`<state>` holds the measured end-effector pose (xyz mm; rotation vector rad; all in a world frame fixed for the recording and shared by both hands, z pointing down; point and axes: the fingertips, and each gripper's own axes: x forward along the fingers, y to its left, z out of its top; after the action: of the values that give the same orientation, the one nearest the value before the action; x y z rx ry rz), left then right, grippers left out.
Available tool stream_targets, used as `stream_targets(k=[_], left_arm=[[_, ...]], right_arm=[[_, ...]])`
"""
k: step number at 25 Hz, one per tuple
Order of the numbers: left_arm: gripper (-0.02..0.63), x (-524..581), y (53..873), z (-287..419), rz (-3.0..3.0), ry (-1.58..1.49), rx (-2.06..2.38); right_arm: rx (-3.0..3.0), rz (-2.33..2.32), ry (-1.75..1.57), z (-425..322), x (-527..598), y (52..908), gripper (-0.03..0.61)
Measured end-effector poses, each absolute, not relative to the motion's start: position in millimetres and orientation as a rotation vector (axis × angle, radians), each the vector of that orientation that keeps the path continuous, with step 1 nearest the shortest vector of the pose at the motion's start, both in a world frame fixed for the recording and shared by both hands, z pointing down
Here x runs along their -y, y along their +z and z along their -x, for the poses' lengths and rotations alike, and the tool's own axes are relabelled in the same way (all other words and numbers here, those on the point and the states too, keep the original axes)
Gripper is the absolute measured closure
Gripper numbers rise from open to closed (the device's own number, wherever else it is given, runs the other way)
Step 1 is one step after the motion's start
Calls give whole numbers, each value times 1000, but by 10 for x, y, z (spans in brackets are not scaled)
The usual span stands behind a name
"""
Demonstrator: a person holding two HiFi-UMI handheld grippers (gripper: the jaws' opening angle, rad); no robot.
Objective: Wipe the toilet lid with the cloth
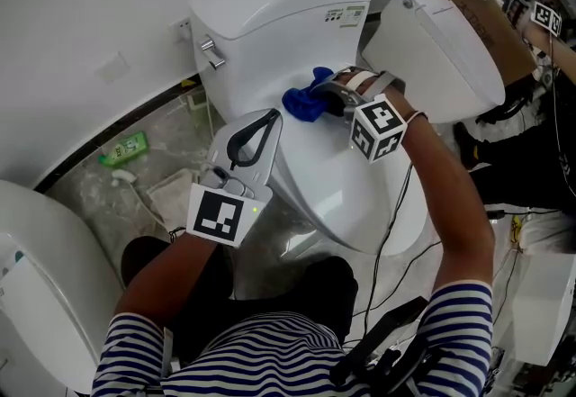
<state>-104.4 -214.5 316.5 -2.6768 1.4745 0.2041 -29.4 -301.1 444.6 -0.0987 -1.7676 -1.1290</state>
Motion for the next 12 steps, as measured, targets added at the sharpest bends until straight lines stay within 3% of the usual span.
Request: stream_targets(k=[12], left_arm=[[610,2004,3064,861,2659,230,-1442]], right_arm=[[1741,115,-1113,67,2513,4476,511]])
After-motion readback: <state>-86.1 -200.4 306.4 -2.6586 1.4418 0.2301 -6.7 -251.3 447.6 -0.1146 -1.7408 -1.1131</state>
